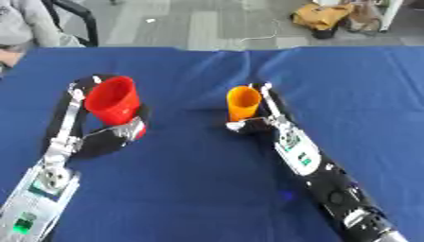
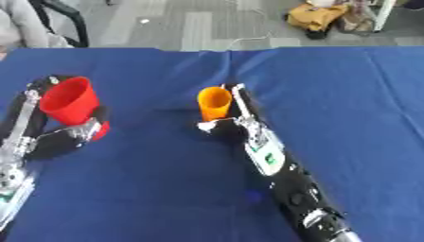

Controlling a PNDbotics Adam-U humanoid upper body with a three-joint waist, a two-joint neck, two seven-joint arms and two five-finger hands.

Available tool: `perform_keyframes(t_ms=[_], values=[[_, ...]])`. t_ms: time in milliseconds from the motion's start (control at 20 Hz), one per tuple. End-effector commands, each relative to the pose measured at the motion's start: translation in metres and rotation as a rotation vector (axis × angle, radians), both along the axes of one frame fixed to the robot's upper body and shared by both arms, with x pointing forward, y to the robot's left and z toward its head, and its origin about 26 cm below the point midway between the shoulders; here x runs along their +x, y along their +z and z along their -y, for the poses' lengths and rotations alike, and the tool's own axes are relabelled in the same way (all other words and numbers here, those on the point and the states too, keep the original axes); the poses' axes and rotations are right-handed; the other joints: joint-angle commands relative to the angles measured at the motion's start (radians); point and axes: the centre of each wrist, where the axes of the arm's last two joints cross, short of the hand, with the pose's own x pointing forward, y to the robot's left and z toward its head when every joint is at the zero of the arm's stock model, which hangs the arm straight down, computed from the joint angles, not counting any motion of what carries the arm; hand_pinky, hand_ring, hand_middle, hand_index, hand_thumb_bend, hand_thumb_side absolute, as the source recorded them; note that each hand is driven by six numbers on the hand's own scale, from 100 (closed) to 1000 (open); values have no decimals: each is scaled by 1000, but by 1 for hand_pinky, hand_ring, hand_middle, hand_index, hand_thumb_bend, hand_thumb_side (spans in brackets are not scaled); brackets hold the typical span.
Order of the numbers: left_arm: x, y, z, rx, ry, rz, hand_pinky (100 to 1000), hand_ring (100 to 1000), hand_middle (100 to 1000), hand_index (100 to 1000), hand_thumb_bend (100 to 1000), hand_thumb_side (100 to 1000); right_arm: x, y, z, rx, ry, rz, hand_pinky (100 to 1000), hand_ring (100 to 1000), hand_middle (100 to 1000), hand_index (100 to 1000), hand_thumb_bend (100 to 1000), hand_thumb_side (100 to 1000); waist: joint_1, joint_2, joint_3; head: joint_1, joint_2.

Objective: Pour the contents of one cup into another cup.

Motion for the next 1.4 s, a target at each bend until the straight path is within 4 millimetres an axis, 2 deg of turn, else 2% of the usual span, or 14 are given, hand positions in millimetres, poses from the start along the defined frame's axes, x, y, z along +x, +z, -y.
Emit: perform_keyframes(t_ms=[50, 850, 900, 950, 1400], values=[[1, 17, -6, 0, 4, 48, 220, 304, 431, 689, 244, 275, 0, 16, -6, 21, 32, 55, 494, 298, 177, 425, 710, 119, 1, -17, -4, 3, -10], [4, 44, -16, 113, -6, 97, 221, 306, 431, 694, 260, 279, -19, 28, -32, -87, 283, 86, 502, 303, 177, 429, 729, 137, -9, -24, -41, -2, -12], [4, 47, -17, 127, -8, 101, 220, 306, 431, 695, 261, 279, -21, 28, -34, -93, 302, 83, 504, 304, 179, 430, 776, 141, -10, -25, -43, -2, -11], [4, 49, -17, 142, -10, 106, 218, 305, 430, 695, 261, 279, -22, 28, -36, -101, 322, 81, 505, 304, 180, 431, 731, 140, -12, -27, -45, -2, -11], [6, 64, -21, 302, -21, 138, 212, 302, 427, 697, 264, 275, -36, 28, -54, -143, 477, 64, 508, 305, 179, 431, 738, 147, -25, -39, -67, 2, -11]])
